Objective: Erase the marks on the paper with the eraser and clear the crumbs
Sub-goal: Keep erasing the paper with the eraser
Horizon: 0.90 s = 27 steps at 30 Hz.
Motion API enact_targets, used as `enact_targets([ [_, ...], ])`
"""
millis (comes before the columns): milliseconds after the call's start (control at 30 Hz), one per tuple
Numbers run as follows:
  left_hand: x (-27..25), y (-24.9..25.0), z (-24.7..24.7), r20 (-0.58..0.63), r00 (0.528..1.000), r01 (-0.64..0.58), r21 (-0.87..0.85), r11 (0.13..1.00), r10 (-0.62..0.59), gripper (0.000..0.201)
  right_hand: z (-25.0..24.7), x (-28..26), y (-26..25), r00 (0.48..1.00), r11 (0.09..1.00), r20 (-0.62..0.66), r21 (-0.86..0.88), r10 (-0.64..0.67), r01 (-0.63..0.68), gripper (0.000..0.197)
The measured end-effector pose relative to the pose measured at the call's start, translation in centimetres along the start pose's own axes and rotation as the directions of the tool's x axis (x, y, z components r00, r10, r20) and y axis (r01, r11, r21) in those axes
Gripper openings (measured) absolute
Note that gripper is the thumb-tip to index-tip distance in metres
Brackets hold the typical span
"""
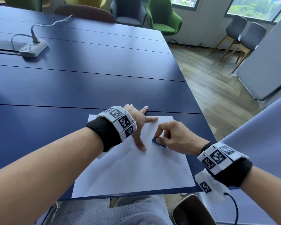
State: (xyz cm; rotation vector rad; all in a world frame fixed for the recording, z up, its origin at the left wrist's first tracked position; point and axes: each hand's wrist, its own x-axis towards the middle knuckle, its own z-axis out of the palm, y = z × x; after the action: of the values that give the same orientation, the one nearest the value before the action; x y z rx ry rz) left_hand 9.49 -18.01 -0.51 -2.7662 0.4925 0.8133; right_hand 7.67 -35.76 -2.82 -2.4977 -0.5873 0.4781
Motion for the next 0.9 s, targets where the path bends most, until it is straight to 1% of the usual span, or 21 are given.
enact_targets([
  [33,0.0,0.1,0.0,0.0,1.0,0.001,0.006,1.0,-0.001,0.126,-0.5,0.1,0.4,1.0,1.0,-0.015,-0.013,0.014,-0.014,0.005],
  [133,-0.1,0.3,-0.1,-0.006,1.0,0.002,0.027,1.0,-0.002,0.126,-1.9,0.6,1.7,0.983,0.995,-0.159,-0.009,0.095,-0.098,0.007],
  [167,-0.1,0.2,0.0,-0.007,1.0,0.003,0.029,1.0,-0.002,0.126,-1.6,0.4,1.7,0.981,0.994,-0.166,-0.005,0.103,-0.105,0.007],
  [200,-0.1,0.1,0.0,-0.007,1.0,0.003,0.027,1.0,-0.003,0.126,-1.1,0.1,1.5,0.986,0.996,-0.142,-0.003,0.088,-0.09,0.007],
  [267,0.0,0.1,0.1,-0.002,1.0,0.004,0.019,1.0,-0.004,0.127,-0.2,-0.6,0.8,0.998,0.999,-0.026,-0.006,0.053,-0.053,0.006],
  [300,0.0,0.1,0.0,0.002,1.0,0.006,0.018,1.0,-0.006,0.127,-0.4,-0.6,0.8,0.999,0.999,0.011,-0.015,0.046,-0.046,0.005],
  [333,0.0,0.2,0.0,0.007,1.0,0.006,0.019,1.0,-0.006,0.127,-0.9,-0.4,1.1,0.998,0.998,0.004,-0.026,0.056,-0.056,0.005],
  [433,0.0,0.3,0.0,0.012,1.0,0.009,0.024,1.0,-0.009,0.128,-2.3,0.1,2.2,0.988,0.993,-0.101,-0.015,0.116,-0.118,0.005],
  [467,0.0,0.3,-0.1,0.013,1.0,0.01,0.025,1.0,-0.011,0.128,-2.1,-0.1,2.2,0.989,0.993,-0.098,-0.012,0.114,-0.115,0.005],
  [500,0.0,0.2,-0.1,0.015,1.0,0.013,0.024,1.0,-0.014,0.128,-1.6,-0.4,2.0,0.994,0.996,-0.064,-0.012,0.093,-0.094,0.005],
  [567,0.0,0.2,0.0,0.023,1.0,0.014,0.02,1.0,-0.014,0.129,-1.0,-1.0,1.3,0.998,0.999,0.043,-0.011,0.053,-0.052,0.005],
  [600,0.0,0.1,0.0,0.022,1.0,0.013,0.022,1.0,-0.014,0.128,-1.2,-1.0,1.2,0.996,0.999,0.072,-0.023,0.047,-0.046,0.005],
  [633,0.0,0.1,0.0,0.02,1.0,0.012,0.025,1.0,-0.013,0.128,-1.7,-0.7,1.4,0.997,0.998,0.059,-0.038,0.056,-0.054,0.004],
  [733,-0.1,0.3,0.0,0.017,1.0,0.012,0.029,1.0,-0.012,0.127,-2.5,0.0,2.1,0.989,0.992,-0.086,-0.03,0.12,-0.123,0.007],
  [767,-0.1,0.3,0.0,0.018,1.0,0.014,0.033,0.999,-0.015,0.127,-2.1,-0.2,2.0,0.987,0.991,-0.101,-0.031,0.125,-0.128,0.008],
  [800,-0.1,0.3,0.0,0.02,1.0,0.016,0.035,0.999,-0.017,0.128,-1.5,-0.7,1.7,0.991,0.993,-0.083,-0.033,0.109,-0.113,0.009],
  [900,0.0,0.1,0.0,0.025,1.0,0.015,0.026,1.0,-0.015,0.128,-0.2,-1.7,0.4,0.996,0.998,0.073,-0.033,0.054,-0.052,0.009],
])
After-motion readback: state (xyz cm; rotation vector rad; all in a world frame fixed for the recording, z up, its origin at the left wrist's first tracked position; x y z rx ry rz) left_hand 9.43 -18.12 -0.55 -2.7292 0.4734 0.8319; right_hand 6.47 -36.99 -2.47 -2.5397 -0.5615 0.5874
